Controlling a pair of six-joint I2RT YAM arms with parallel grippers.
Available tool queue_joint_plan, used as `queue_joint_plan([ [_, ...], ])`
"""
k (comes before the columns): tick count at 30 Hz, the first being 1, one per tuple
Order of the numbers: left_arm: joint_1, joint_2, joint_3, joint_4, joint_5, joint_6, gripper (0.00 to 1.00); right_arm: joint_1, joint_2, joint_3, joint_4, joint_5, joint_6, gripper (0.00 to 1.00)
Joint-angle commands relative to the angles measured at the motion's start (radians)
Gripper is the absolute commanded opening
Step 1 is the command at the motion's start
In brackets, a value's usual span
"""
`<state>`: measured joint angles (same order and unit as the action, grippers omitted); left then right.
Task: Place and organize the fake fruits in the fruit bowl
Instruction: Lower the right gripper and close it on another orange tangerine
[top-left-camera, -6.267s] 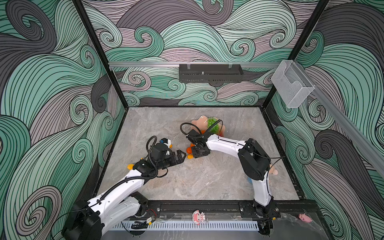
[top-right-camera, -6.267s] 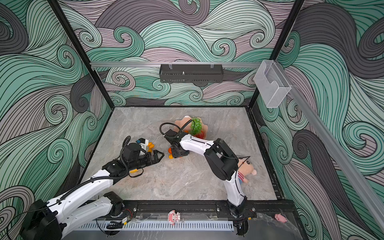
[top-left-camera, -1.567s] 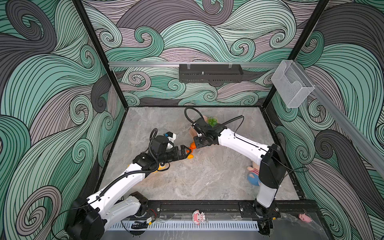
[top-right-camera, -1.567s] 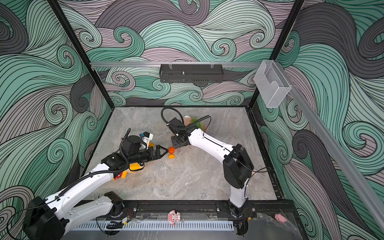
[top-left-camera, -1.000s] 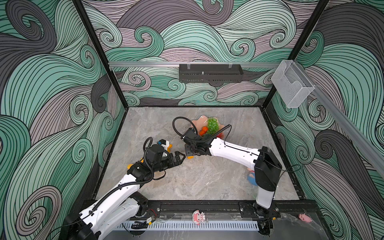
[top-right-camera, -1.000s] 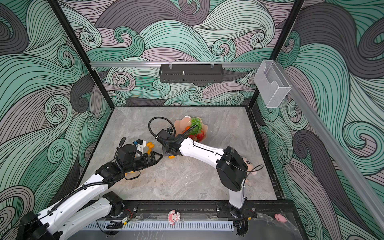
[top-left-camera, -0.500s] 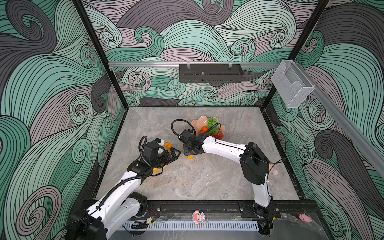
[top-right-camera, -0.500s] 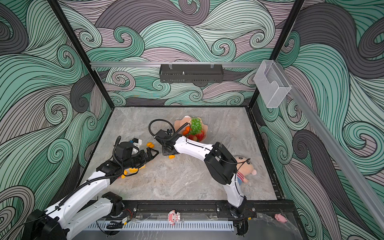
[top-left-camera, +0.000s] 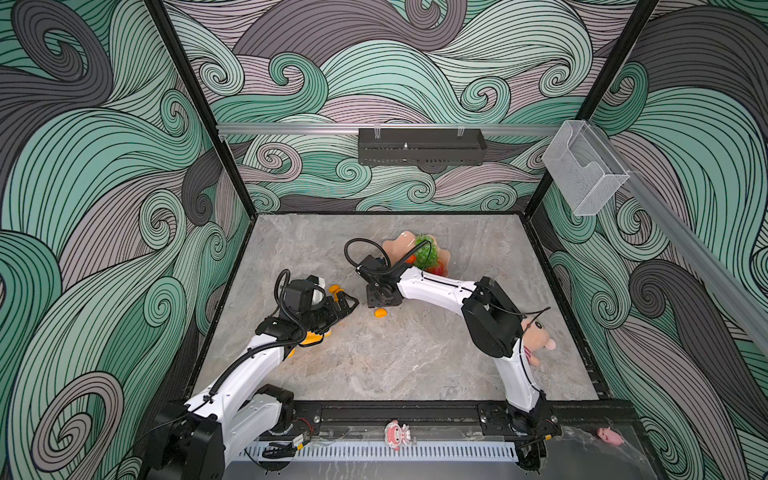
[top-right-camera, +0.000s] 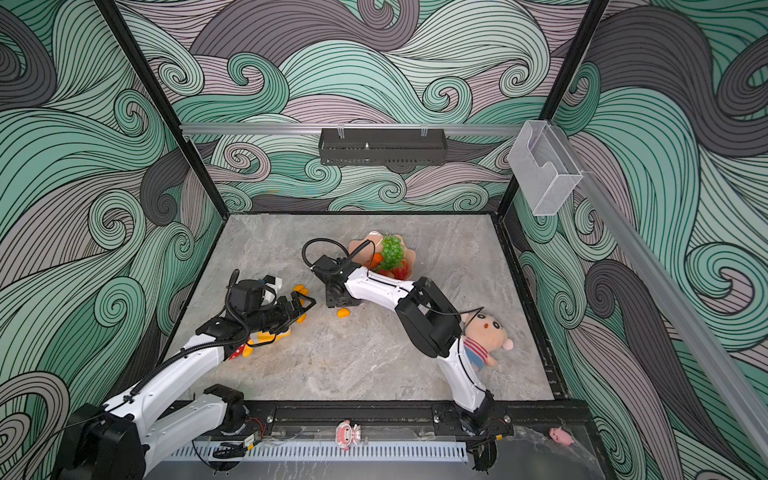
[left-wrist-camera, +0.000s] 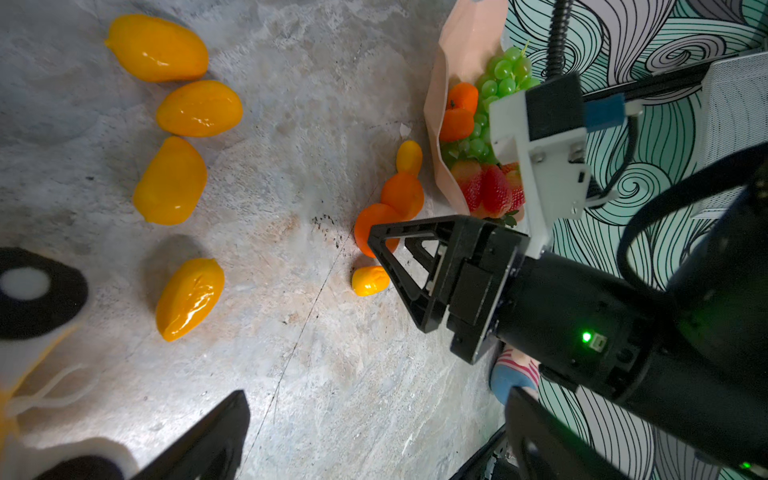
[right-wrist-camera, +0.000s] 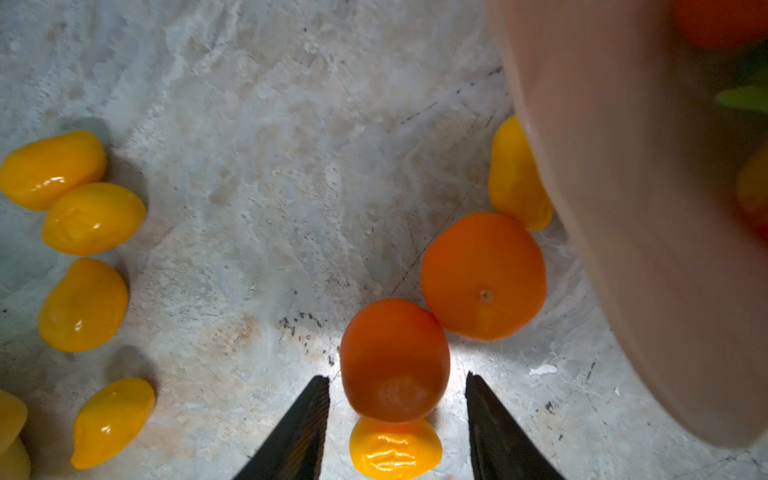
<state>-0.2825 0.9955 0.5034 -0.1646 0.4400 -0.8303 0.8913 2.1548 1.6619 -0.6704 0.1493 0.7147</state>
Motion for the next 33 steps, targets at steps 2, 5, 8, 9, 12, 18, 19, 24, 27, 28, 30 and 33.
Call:
queue_joint_plan([
  [2, 0.008, 0.012, 0.024, -0.007, 0.023, 0.025, 0.99, -0.009, 0.028, 0.041, -0.028, -0.015, 0.002, 0.57],
  [5, 0.011, 0.021, 0.026, -0.007, 0.026, 0.027, 0.99, -0.012, 0.040, 0.053, -0.032, -0.016, 0.002, 0.57],
  [8, 0.010, 0.031, 0.030, -0.007, 0.032, 0.028, 0.98, -0.015, 0.055, 0.067, -0.040, -0.017, 0.001, 0.57],
  [9, 0.010, 0.035, 0.031, -0.009, 0.036, 0.030, 0.99, -0.015, 0.060, 0.071, -0.043, -0.017, 0.000, 0.57],
  [12, 0.011, 0.047, 0.044, -0.019, 0.049, 0.038, 0.99, -0.018, 0.074, 0.087, -0.051, -0.014, -0.001, 0.57],
  [18, 0.014, 0.066, 0.060, -0.039, 0.068, 0.055, 0.98, -0.021, 0.093, 0.106, -0.059, -0.015, -0.007, 0.56],
  [19, 0.013, 0.065, 0.058, -0.039, 0.068, 0.055, 0.99, -0.023, 0.096, 0.110, -0.058, -0.016, -0.008, 0.55],
  [24, 0.013, 0.061, 0.058, -0.042, 0.065, 0.056, 0.99, -0.025, 0.111, 0.119, -0.063, -0.015, -0.010, 0.52],
  [27, 0.014, 0.060, 0.058, -0.043, 0.065, 0.056, 0.99, -0.025, 0.114, 0.121, -0.064, -0.020, -0.010, 0.50],
  [28, 0.013, 0.060, 0.058, -0.044, 0.066, 0.056, 0.99, -0.025, 0.115, 0.122, -0.063, -0.019, -0.010, 0.50],
  [30, 0.013, 0.060, 0.057, -0.044, 0.065, 0.057, 0.98, -0.025, 0.116, 0.122, -0.064, -0.021, -0.012, 0.49],
  [33, 0.013, 0.060, 0.057, -0.045, 0.065, 0.057, 0.99, -0.025, 0.118, 0.123, -0.066, -0.023, -0.014, 0.48],
])
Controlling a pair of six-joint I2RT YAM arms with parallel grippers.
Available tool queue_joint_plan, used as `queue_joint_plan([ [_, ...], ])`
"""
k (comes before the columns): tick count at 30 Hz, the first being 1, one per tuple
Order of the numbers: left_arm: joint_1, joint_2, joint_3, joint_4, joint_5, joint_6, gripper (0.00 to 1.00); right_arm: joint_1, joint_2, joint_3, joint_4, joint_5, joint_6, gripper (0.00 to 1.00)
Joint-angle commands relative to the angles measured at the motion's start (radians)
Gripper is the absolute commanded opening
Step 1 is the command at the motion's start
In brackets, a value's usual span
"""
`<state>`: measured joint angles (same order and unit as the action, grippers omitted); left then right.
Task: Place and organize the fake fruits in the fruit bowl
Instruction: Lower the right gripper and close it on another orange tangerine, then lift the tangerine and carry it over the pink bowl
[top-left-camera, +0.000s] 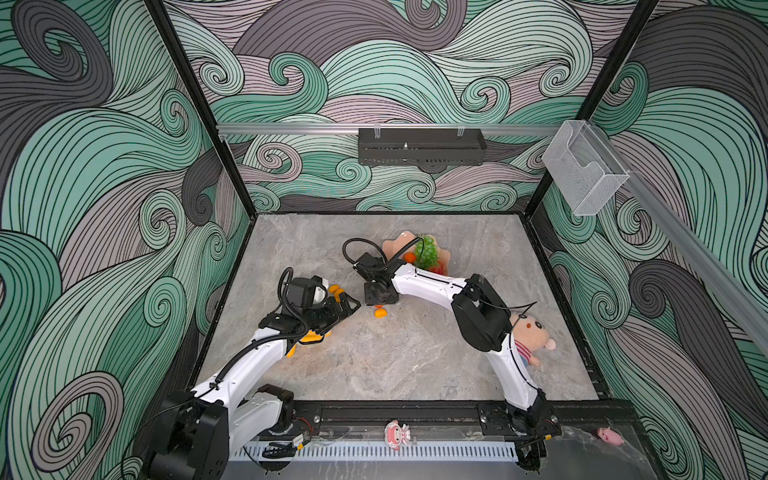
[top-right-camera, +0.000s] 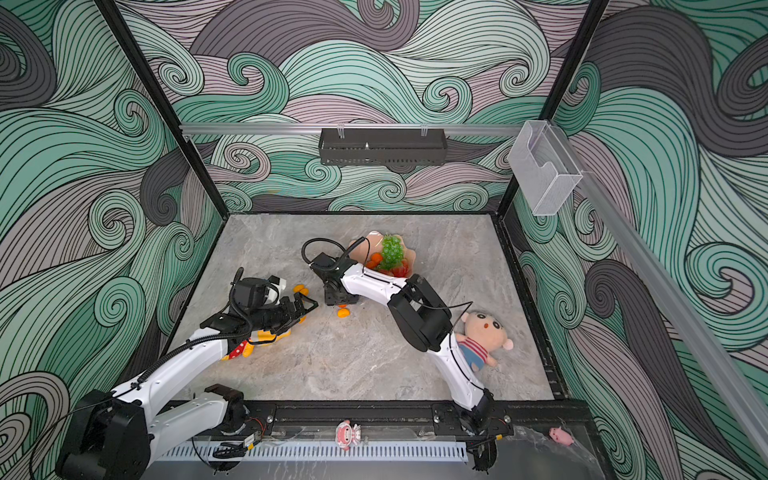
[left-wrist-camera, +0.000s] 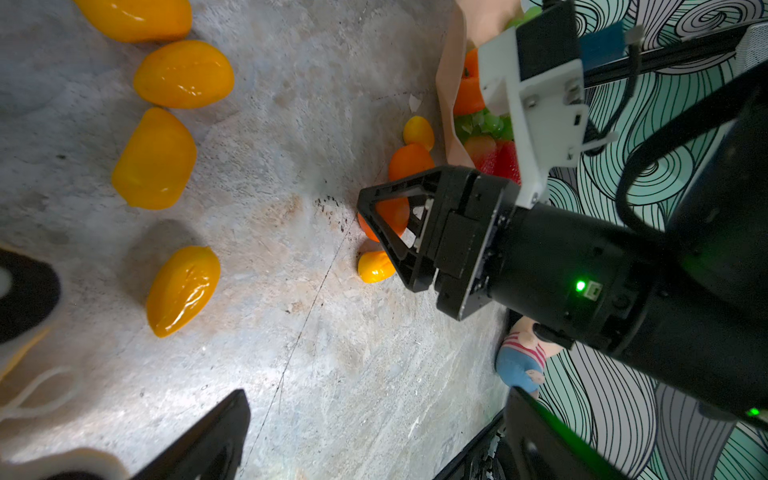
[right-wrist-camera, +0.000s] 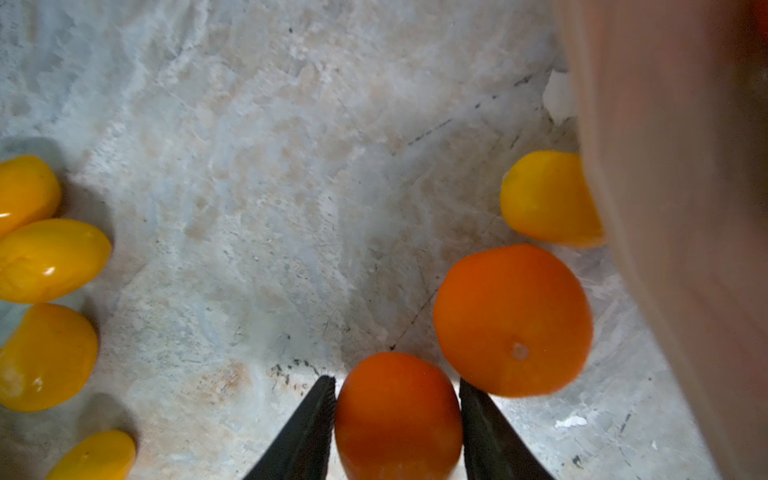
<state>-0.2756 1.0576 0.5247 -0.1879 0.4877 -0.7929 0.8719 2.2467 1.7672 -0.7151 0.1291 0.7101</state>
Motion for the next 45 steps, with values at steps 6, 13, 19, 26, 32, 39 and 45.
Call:
queue_joint_plan([
  [6, 0.006, -0.017, 0.038, -0.038, 0.008, 0.024, 0.99, -0.005, 0.012, 0.014, -0.024, -0.007, -0.010, 0.43],
  [13, 0.008, -0.050, 0.044, -0.071, -0.020, 0.024, 0.99, -0.004, -0.027, 0.004, -0.023, -0.022, -0.008, 0.40],
  [19, 0.008, -0.078, 0.058, -0.099, -0.038, 0.024, 0.99, 0.001, -0.070, -0.012, -0.023, -0.034, -0.007, 0.38],
  [26, 0.007, -0.091, 0.065, -0.097, -0.049, 0.018, 0.99, 0.006, -0.150, -0.063, -0.006, -0.040, -0.006, 0.37],
  [32, 0.007, -0.063, 0.090, -0.074, -0.045, 0.019, 0.99, 0.004, -0.225, -0.099, -0.007, -0.022, -0.018, 0.37],
  [39, 0.007, -0.006, 0.133, -0.044, -0.015, 0.026, 0.98, -0.010, -0.295, -0.132, -0.007, -0.006, -0.033, 0.37],
  [45, 0.006, 0.059, 0.168, 0.002, -0.004, 0.027, 0.99, -0.038, -0.325, -0.145, -0.006, 0.008, -0.063, 0.37],
])
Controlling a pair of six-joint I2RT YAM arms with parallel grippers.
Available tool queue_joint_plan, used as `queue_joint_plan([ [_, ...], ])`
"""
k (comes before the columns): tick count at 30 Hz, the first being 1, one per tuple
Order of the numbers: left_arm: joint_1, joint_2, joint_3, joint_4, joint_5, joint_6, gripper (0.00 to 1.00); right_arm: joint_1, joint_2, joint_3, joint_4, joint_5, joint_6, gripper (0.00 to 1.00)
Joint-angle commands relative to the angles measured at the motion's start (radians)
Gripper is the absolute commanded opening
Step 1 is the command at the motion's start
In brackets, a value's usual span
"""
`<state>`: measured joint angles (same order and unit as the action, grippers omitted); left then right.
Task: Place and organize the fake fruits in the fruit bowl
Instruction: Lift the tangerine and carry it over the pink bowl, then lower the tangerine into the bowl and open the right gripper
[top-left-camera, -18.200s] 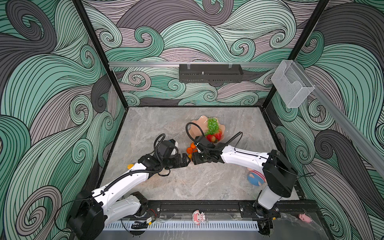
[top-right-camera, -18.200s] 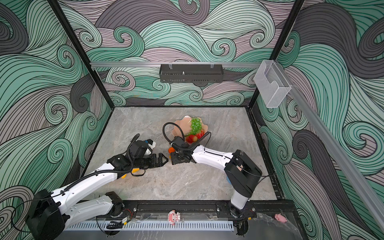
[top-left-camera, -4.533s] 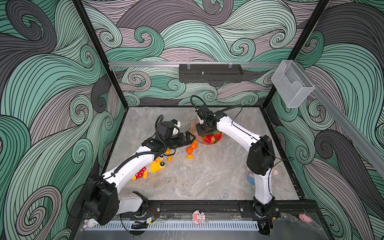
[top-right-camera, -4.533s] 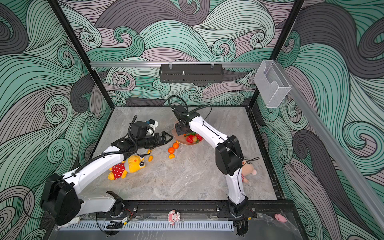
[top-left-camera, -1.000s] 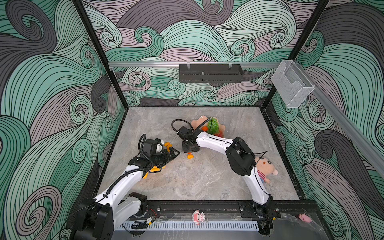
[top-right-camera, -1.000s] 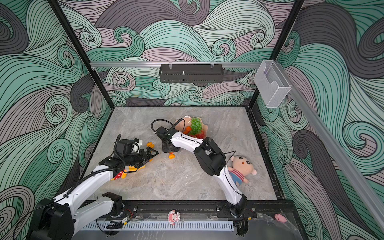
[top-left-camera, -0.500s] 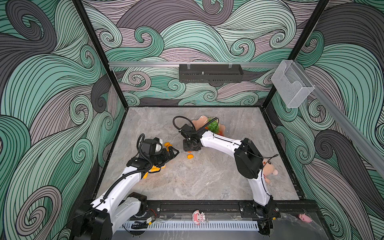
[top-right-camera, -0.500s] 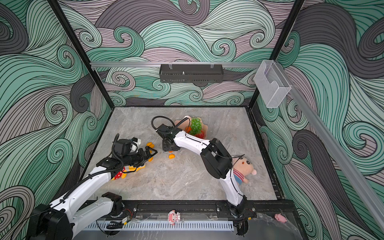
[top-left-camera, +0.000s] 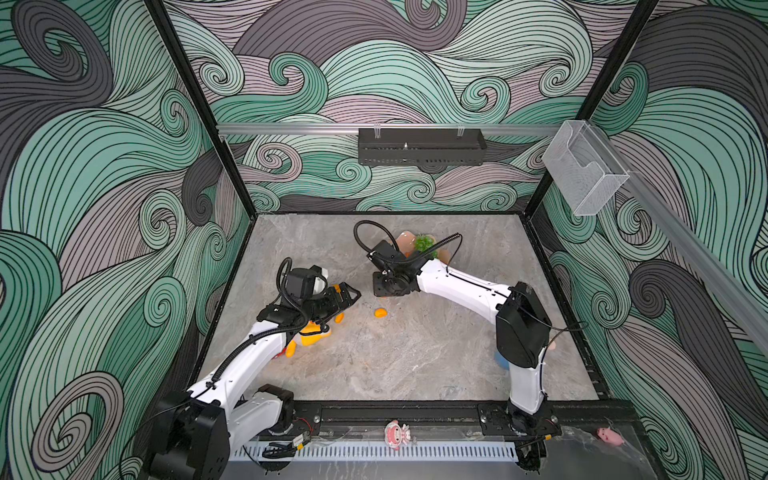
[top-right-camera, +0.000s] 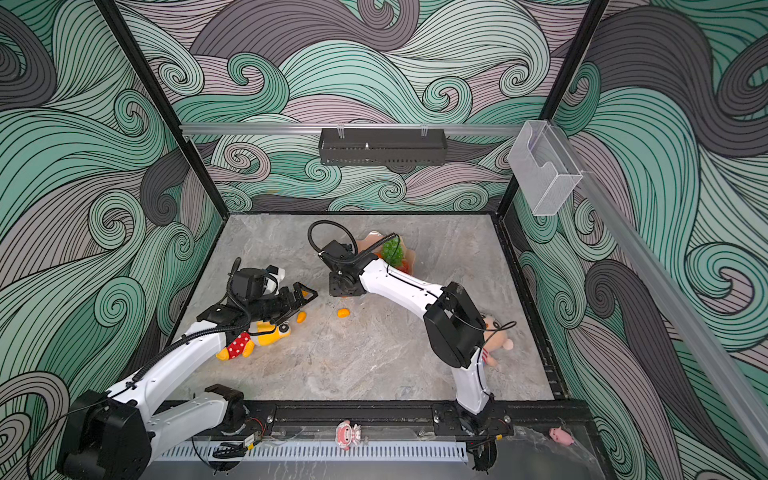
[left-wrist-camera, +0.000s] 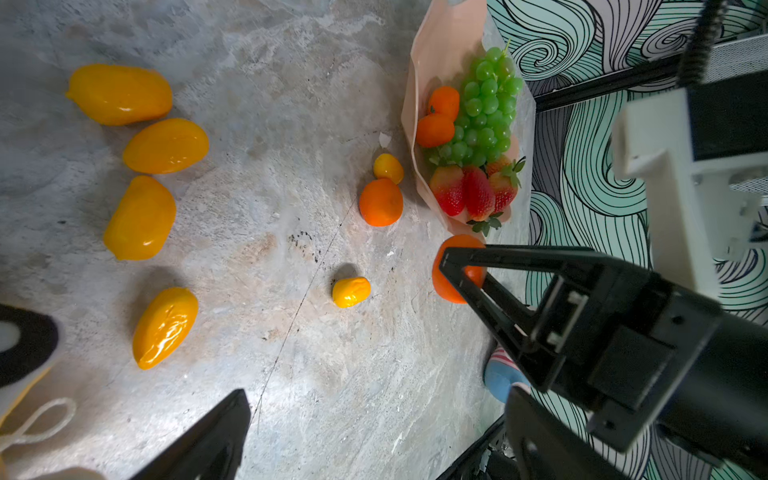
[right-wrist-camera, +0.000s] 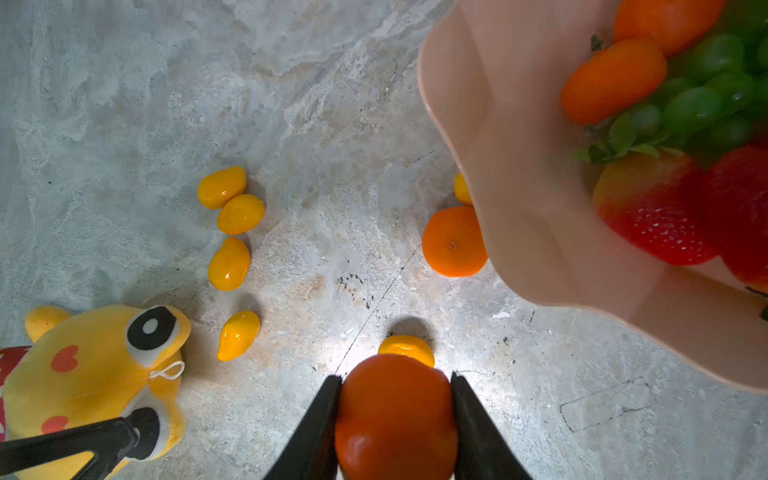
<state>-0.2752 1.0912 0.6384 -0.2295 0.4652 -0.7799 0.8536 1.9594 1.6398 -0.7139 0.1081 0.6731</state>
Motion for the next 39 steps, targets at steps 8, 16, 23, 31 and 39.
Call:
queue_joint_plan([
  [8, -0.003, 0.143, 0.139, 0.111, 0.023, -0.004, 0.99, -0.096, -0.038, 0.006, -0.002, -0.010, -0.099, 0.36],
  [16, -0.027, 0.283, 0.241, 0.182, 0.012, -0.027, 0.99, -0.185, 0.023, 0.093, -0.002, -0.038, -0.175, 0.36],
  [23, -0.045, 0.420, 0.340, 0.218, 0.010, -0.031, 0.99, -0.243, 0.124, 0.207, -0.002, -0.046, -0.260, 0.35],
  [31, -0.054, 0.529, 0.424, 0.248, 0.012, -0.036, 0.99, -0.276, 0.270, 0.371, -0.010, -0.033, -0.343, 0.35],
  [39, -0.059, 0.590, 0.449, 0.319, 0.029, -0.034, 0.98, -0.297, 0.418, 0.530, -0.044, -0.025, -0.392, 0.36],
])
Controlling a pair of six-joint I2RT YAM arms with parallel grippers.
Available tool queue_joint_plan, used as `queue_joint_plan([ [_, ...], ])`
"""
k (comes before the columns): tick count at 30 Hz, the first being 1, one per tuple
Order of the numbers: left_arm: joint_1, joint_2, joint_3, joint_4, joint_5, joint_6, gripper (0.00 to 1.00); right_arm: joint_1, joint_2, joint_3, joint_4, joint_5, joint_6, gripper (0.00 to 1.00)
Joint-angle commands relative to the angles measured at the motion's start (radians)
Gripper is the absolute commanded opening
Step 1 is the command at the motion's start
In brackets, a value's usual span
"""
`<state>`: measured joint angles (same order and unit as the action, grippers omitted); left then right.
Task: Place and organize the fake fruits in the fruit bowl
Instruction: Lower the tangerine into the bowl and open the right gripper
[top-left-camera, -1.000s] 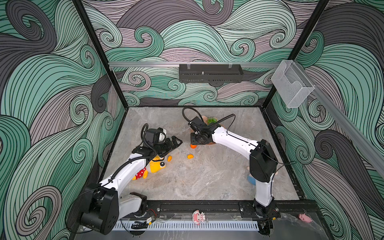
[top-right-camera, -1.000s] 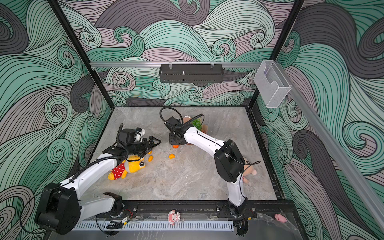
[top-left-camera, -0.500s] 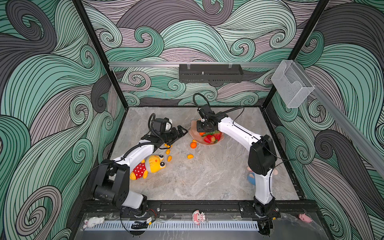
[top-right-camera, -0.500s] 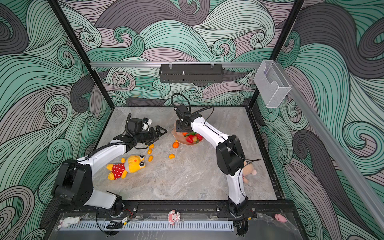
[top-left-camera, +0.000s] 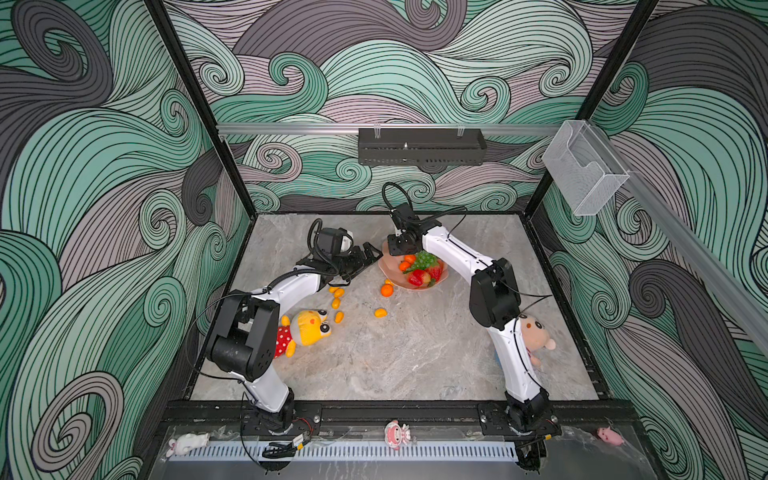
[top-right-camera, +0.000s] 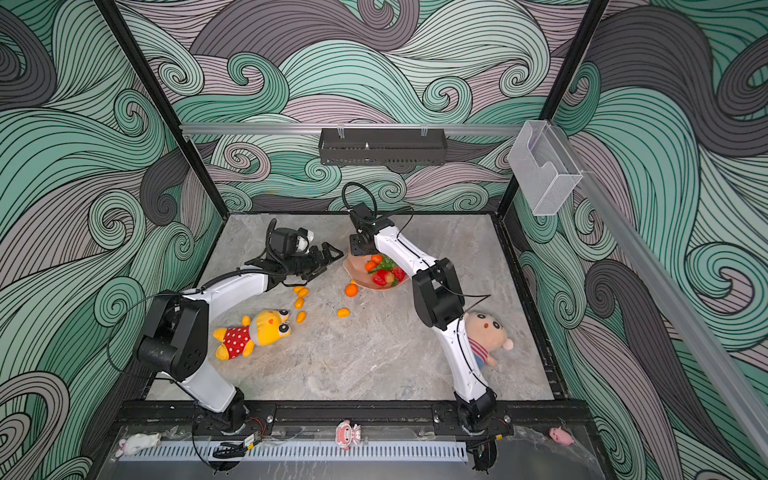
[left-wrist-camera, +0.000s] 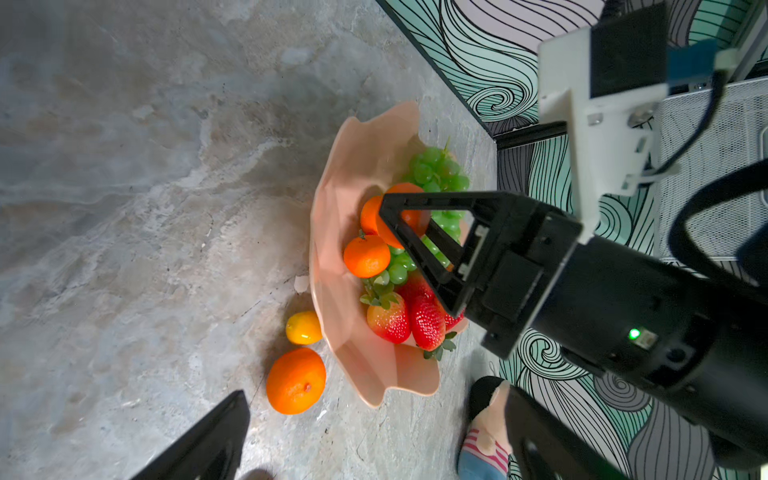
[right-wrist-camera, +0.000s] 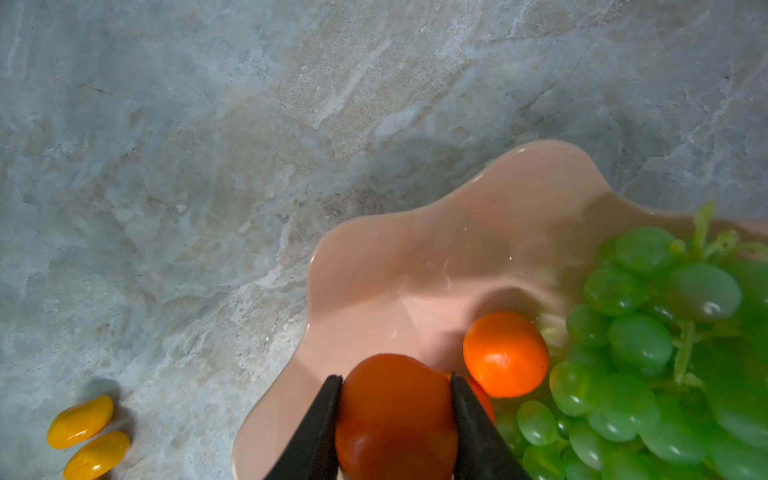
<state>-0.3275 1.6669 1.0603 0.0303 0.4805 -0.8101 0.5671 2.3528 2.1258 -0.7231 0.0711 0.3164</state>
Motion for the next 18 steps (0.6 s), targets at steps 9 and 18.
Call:
queue_joint_plan([
  [9, -0.009, 0.056, 0.040, 0.094, 0.029, -0.014, 0.99, -0.024, 0.115, 0.128, -0.063, 0.011, -0.052, 0.36],
  [18, -0.009, 0.052, 0.029, 0.114, 0.031, -0.018, 0.99, -0.024, 0.153, 0.173, -0.088, 0.010, -0.059, 0.41],
])
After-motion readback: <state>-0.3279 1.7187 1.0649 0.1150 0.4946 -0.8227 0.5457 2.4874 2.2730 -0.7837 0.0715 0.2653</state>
